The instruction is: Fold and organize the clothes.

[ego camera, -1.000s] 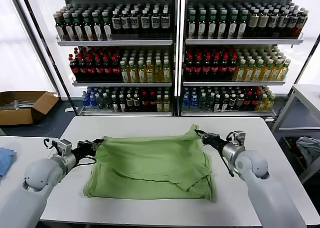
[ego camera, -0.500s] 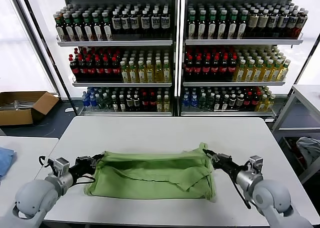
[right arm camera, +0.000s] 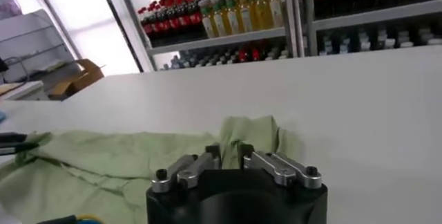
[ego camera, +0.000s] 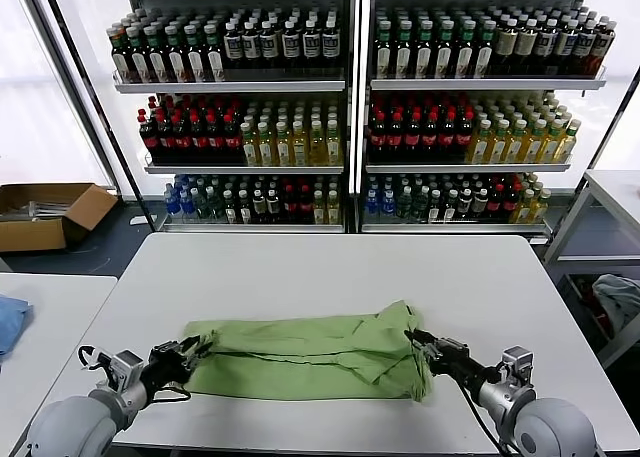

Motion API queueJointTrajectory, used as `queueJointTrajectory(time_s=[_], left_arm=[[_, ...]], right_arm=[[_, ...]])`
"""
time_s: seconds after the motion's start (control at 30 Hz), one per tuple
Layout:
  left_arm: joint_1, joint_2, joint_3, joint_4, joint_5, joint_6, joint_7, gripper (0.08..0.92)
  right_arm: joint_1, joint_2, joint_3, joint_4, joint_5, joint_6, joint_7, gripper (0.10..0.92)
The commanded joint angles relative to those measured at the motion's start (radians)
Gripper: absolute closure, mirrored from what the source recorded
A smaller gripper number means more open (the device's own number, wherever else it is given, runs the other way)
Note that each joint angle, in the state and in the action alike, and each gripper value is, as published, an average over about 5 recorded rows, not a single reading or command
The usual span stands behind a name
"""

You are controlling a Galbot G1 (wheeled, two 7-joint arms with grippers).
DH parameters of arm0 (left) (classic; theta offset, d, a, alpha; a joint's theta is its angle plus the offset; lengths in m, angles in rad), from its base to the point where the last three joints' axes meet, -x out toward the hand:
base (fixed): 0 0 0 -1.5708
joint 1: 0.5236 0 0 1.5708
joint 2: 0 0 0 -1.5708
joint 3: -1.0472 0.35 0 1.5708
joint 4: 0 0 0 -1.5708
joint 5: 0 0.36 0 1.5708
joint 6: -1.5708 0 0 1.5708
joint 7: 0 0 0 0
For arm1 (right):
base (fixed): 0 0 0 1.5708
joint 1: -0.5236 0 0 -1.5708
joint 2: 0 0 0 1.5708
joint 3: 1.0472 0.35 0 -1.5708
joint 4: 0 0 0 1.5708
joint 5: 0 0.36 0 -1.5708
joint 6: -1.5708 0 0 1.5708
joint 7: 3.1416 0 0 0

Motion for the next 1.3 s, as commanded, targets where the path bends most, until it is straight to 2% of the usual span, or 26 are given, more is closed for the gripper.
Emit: queueJointTrajectory(time_s=[0.03,0.2,0.37,0.53,0.67,0.9,1.3], left_arm=[[0.055,-0.018,-0.082,-0.041,-0.016,-0.003,-0.028,0.588],[0.080,-0.071,-0.123,-0.085,-0.097,-0.047,-0.103,0.440],[0.085,-0.181,-0.083,-0.081,-0.121,-0.128,-0.222,0.302],[0.083,-0.292,-0.034,-0.052,-0.103,-0.151,-0.275,0.191],[0.057,-0.347,-0.015,-0.011,-0.101,-0.150,-0.343,0.178],[0.023,-0.385,0.013,0.050,-0.102,-0.134,-0.422,0.177],[0.039,-0.420,0.029,0.079,-0.101,-0.106,-0.432,0.190]], right_arm=[[-0.009,0.026,0.167,-0.027,-0.042,0.151,-0.043,0.618],[-0.027,0.069,0.316,-0.074,-0.091,0.227,-0.095,0.479],[-0.085,0.119,0.413,-0.102,-0.121,0.287,-0.127,0.332],[-0.152,0.171,0.475,-0.111,-0.110,0.324,-0.160,0.219],[-0.177,0.181,0.498,-0.116,-0.107,0.336,-0.162,0.204],[-0.182,0.179,0.513,-0.121,-0.093,0.336,-0.152,0.203],[-0.202,0.162,0.547,-0.119,-0.033,0.335,-0.167,0.203]])
